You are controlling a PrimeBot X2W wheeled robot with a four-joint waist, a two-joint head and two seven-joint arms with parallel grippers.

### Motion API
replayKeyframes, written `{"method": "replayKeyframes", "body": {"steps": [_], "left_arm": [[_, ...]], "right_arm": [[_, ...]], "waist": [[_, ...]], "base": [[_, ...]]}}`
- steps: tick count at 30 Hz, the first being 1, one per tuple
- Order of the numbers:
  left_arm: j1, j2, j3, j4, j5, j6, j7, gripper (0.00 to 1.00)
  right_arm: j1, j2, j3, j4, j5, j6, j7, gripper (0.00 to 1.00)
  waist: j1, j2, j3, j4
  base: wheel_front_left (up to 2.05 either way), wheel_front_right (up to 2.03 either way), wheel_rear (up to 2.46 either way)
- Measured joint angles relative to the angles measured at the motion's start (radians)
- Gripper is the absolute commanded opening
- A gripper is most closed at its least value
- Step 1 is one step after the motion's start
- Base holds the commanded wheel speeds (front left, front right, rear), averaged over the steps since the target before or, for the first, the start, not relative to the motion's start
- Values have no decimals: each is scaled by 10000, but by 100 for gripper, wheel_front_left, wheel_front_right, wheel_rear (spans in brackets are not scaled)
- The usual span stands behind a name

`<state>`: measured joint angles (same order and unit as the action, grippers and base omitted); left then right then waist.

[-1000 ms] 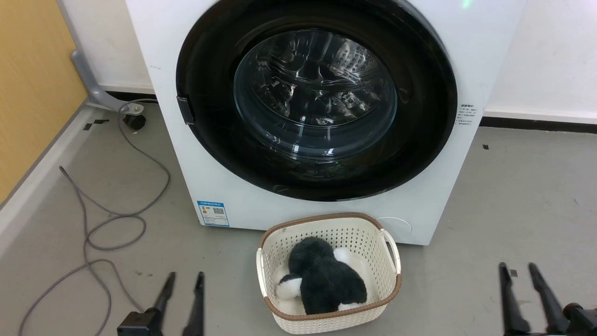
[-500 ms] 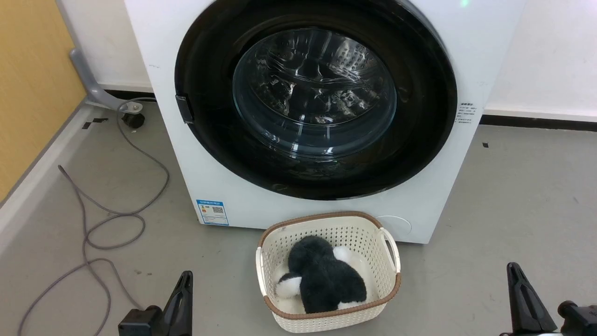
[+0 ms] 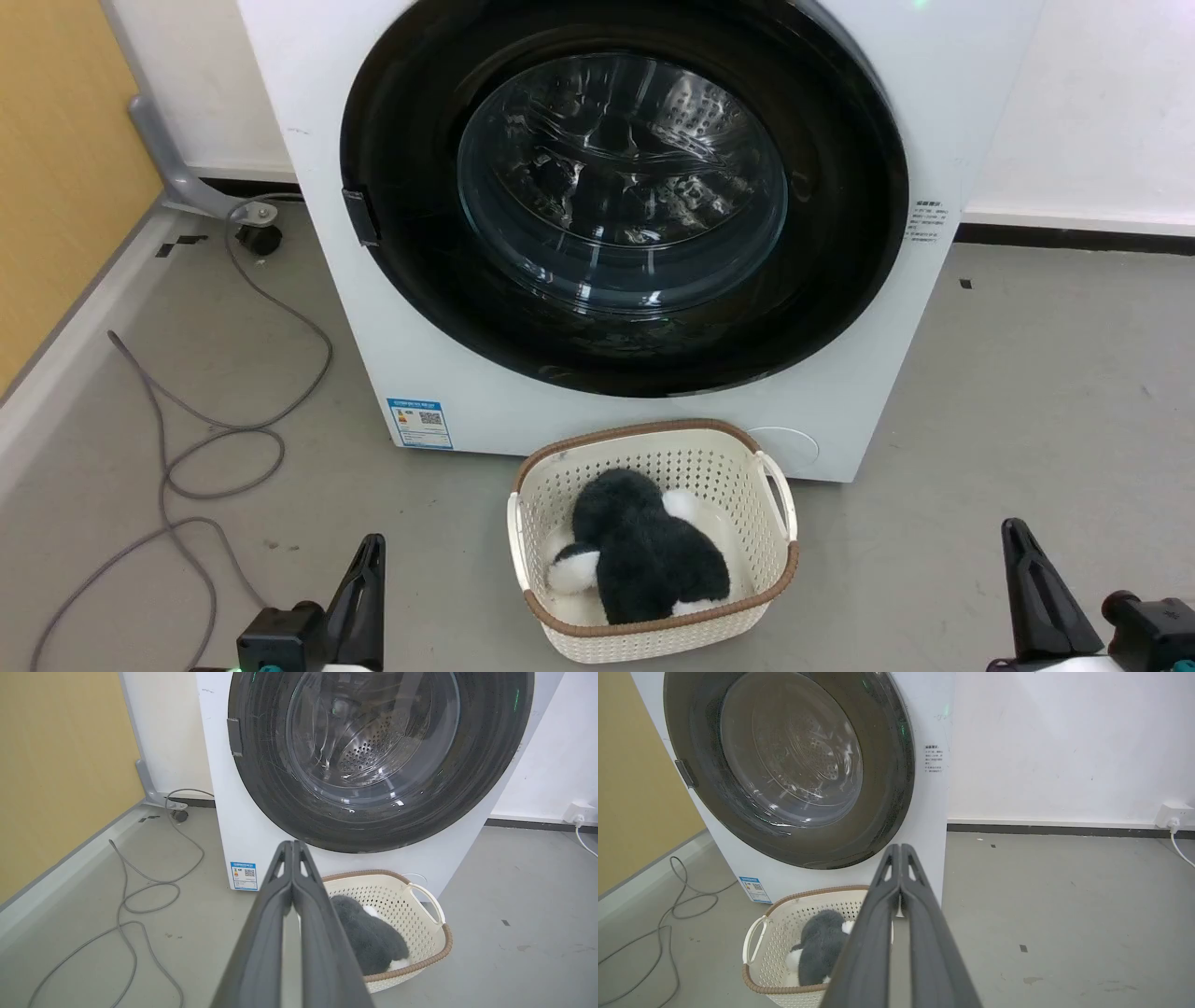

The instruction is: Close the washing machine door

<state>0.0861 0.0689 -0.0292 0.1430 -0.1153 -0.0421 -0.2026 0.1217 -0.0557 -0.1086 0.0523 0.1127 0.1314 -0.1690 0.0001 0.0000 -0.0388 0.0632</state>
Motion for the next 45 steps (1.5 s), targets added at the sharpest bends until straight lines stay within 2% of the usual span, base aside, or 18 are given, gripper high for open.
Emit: {"method": "replayKeyframes", "body": {"steps": [45], "left_arm": [[-307,-100,119,-654,523,192,957,0]], "right_arm": [[-480,0,502,-221,-504,0,790,0]], "waist": [[0,0,184,-300]], "base": [[0,0,0]]}}
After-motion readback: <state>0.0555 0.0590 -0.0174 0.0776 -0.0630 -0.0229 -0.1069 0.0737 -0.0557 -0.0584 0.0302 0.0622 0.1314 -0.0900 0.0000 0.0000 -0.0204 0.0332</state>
